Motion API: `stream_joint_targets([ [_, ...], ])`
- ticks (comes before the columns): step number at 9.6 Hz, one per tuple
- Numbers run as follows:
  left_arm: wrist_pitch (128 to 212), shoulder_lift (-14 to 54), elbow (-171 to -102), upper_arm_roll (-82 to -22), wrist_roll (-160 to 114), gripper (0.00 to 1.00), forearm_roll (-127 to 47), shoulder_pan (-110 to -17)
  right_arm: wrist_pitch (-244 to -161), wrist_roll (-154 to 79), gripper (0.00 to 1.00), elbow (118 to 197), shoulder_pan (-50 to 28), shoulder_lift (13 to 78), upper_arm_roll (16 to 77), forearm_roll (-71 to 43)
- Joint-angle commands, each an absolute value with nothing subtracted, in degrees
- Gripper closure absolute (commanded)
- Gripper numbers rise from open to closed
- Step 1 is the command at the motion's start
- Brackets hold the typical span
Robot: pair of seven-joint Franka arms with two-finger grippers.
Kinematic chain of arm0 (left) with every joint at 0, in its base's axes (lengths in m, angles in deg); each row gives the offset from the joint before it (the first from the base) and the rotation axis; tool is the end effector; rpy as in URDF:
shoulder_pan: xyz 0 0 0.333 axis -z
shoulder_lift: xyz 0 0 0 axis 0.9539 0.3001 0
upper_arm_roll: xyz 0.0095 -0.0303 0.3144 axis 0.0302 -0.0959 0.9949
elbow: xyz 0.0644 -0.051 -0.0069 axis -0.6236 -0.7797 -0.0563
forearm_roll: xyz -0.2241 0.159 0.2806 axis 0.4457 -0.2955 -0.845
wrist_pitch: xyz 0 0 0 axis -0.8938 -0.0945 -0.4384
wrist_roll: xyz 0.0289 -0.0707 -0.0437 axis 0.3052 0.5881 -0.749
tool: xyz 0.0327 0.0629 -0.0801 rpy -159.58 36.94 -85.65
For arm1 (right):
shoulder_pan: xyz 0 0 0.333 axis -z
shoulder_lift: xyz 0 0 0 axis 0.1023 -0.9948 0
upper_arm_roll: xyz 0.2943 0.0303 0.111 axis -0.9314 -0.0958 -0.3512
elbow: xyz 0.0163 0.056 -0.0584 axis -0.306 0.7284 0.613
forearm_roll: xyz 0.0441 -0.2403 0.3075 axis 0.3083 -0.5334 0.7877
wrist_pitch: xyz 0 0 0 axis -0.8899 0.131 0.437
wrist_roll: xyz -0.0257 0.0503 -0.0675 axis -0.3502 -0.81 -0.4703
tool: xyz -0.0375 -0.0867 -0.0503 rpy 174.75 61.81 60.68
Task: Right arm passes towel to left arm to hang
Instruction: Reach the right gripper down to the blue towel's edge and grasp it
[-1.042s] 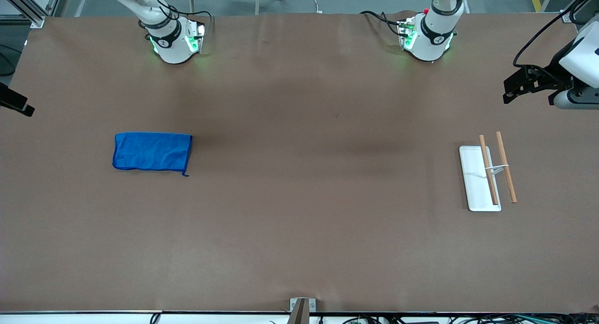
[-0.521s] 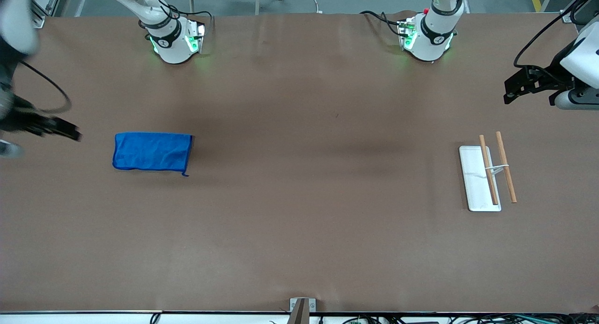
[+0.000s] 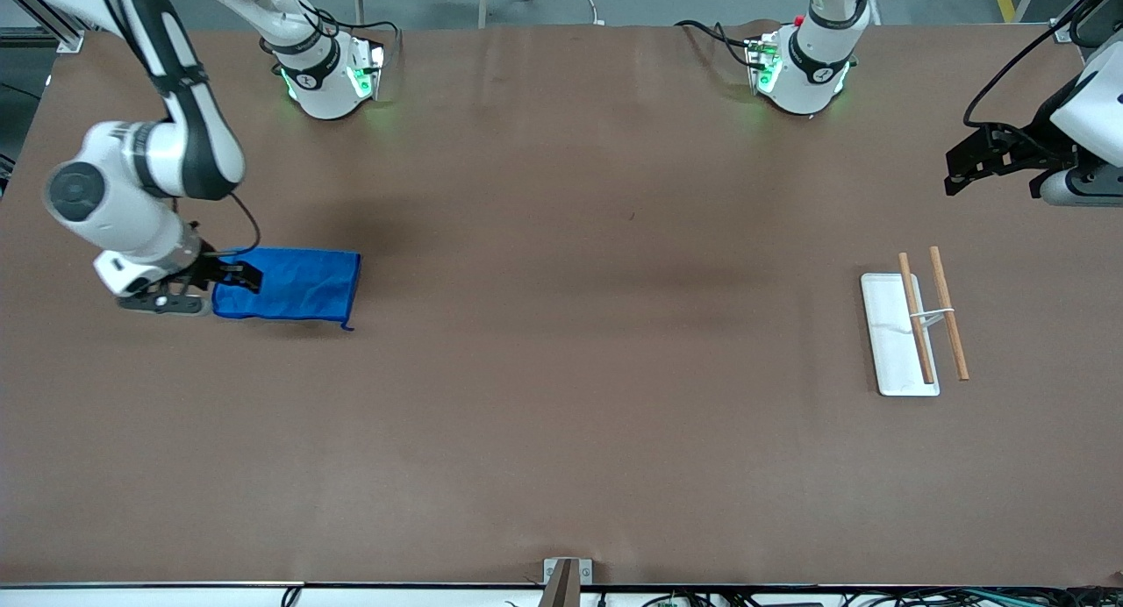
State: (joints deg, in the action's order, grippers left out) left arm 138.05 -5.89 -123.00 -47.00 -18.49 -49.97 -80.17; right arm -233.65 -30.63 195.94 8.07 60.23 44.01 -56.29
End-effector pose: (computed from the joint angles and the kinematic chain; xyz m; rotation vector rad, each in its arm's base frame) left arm 0.5422 -0.0489 0.6498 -3.1217 0.0902 0.0346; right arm 0.5016 -0.0456 0.2531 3.0760 -0.0629 0.0055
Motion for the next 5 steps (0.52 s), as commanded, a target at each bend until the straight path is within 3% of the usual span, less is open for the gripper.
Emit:
stream_joint_targets([
  [1,138.29,-4.89,-123.55,-47.11,-17.76,0.0,-49.37,-80.53,-243.58,-30.82,0.02,201.35,8.16,56.8,43.97,-57.74],
  [5,138.73,-4.19,-123.55,-47.02,-17.76,0.0,-49.46,-80.53,-245.71,-33.72,0.14,201.36,8.77,52.93,43.97,-57.74],
])
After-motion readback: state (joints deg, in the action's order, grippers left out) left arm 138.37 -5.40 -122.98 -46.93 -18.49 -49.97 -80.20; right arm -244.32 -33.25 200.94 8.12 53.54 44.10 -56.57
